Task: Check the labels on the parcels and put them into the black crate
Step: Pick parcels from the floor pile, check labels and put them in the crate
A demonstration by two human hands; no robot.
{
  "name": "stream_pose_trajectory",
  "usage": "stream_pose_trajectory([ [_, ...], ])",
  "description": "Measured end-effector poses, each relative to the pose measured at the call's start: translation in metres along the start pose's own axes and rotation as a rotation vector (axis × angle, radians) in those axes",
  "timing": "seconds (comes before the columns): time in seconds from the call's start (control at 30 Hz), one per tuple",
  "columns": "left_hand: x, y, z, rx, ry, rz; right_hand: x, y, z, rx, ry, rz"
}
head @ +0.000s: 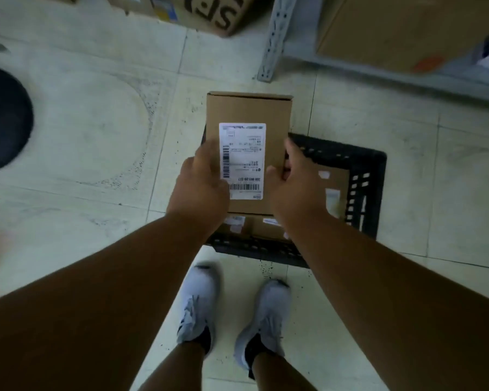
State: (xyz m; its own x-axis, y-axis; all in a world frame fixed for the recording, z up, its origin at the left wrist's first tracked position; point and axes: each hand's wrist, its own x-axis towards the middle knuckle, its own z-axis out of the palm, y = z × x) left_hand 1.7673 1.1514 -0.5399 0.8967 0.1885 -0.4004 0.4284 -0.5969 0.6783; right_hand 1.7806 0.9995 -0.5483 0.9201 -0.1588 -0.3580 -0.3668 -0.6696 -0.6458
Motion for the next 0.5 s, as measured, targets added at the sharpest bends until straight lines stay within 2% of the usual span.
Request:
stream_pose_trajectory([
  [0.1, 0.025, -0.06, 0.05, 0.178, -0.15, 0.019, 0.007, 0.056, 0.054, -0.061, -0.074, 0.066],
  [0.2, 0.042, -0.102, 0.086, 0.352, -0.305, -0.046, 0.017, 0.099, 0.094, -0.093, -0.139, 0.069],
  [0.3, 0.058, -0.123, 0.104, 0.485, -0.301, -0.062, 0.025, 0.12, 0.128, -0.138, -0.21, 0.054],
  [0.4, 0.064, -0.134, 0.121, 0.627, -0.422, -0.071, 0.027, 0.135, 0.154, -0.199, -0.313, 0.071],
  [0.5, 0.075, -0.145, 0.131, 0.766, -0.424, -0.066, 0.032, 0.143, 0.167, -0.304, -0.391, 0.072],
])
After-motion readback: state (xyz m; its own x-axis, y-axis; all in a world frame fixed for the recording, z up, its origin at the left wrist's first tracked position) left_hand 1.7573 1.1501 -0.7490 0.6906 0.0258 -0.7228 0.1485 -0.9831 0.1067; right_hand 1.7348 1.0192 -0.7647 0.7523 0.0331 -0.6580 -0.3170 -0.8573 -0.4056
